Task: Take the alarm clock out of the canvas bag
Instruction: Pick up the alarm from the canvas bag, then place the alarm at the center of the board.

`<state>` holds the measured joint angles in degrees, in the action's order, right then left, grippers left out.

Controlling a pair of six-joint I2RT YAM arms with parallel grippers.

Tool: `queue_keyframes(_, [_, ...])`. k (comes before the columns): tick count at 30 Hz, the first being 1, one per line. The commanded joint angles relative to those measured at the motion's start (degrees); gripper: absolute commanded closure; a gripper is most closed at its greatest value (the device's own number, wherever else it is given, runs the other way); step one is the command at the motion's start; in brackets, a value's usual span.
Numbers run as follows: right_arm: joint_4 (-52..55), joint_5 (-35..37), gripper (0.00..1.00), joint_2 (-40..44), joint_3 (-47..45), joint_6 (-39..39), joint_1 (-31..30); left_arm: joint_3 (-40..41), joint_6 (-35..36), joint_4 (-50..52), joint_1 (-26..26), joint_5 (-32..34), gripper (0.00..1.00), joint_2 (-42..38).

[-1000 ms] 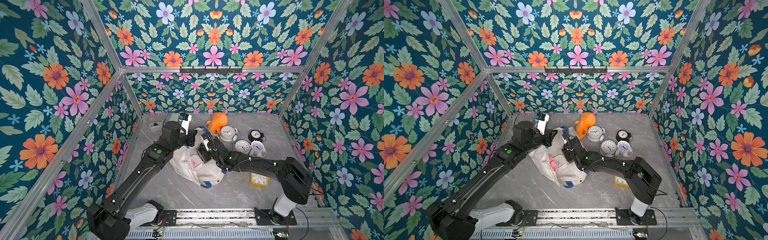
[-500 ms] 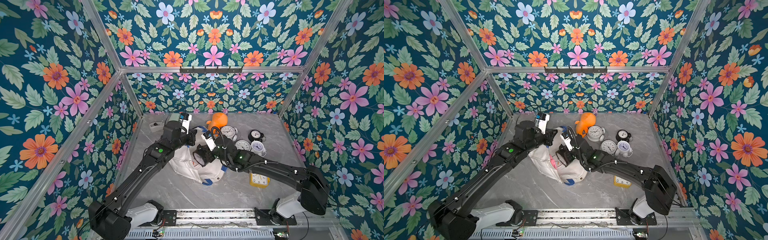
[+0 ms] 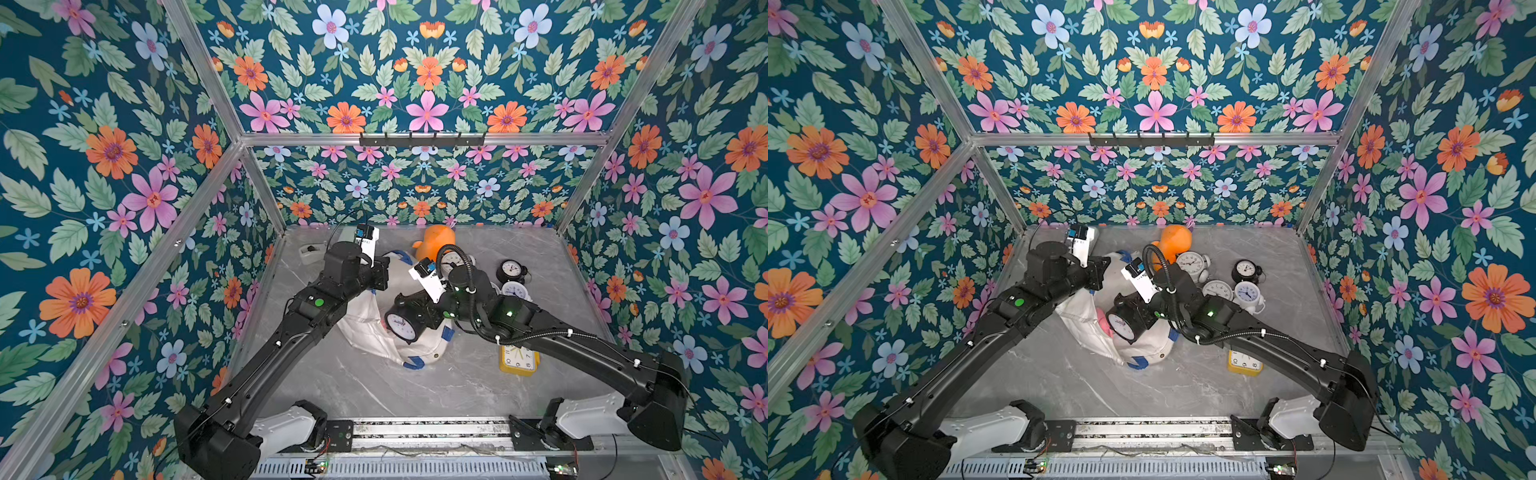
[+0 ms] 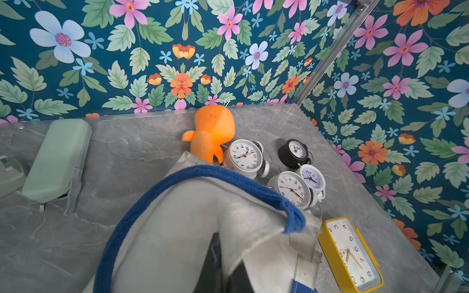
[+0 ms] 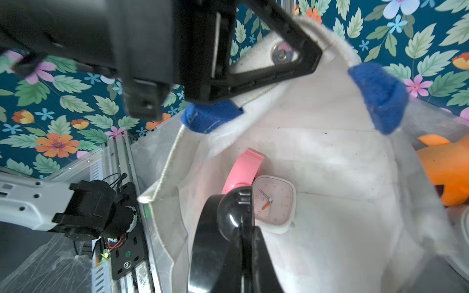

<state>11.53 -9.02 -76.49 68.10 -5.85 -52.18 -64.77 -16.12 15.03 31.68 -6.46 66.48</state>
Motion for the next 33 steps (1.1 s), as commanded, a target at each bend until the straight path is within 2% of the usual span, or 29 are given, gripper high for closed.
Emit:
queue_keyframes(1, [2.46, -1.47, 1.0, 2.38, 0.94, 0.97, -0.01, -1.06, 0.3, -2.67, -0.04, 1.7, 1.0, -0.48])
queue_keyframes(5, [3.65, -1.72, 1.0, 6.12, 0.7, 0.14, 0.42, -1.19, 0.31, -2.29, -0.05, 2.84, 1.0, -0.8])
queue_keyframes(11, [5.14, -8.7, 1.0, 10.56, 0.86, -4.11, 4.52, -1.32, 0.66, -1.58, -0.04, 4.46, 1.0, -1.51])
queue_keyframes(18, [10.24, -8.29, 1.0, 14.16, 1.36, -5.48, 8.67, -0.97, 0.83, -1.3, -0.04, 5.47, 1.0, -2.13])
queue_keyframes(26, [18.61, -6.64, 1.0, 17.47, 1.69, -7.16, 14.12, -0.81, 0.93, -1.24, -0.13, 5.58, 1.0, -1.84])
queue_keyframes(33, [24.92, 4.59, 1.0, 21.64, -0.31, -3.87, 15.52, -0.74, 1.0, -1.36, -0.14, 5.36, 1.0, -1.66])
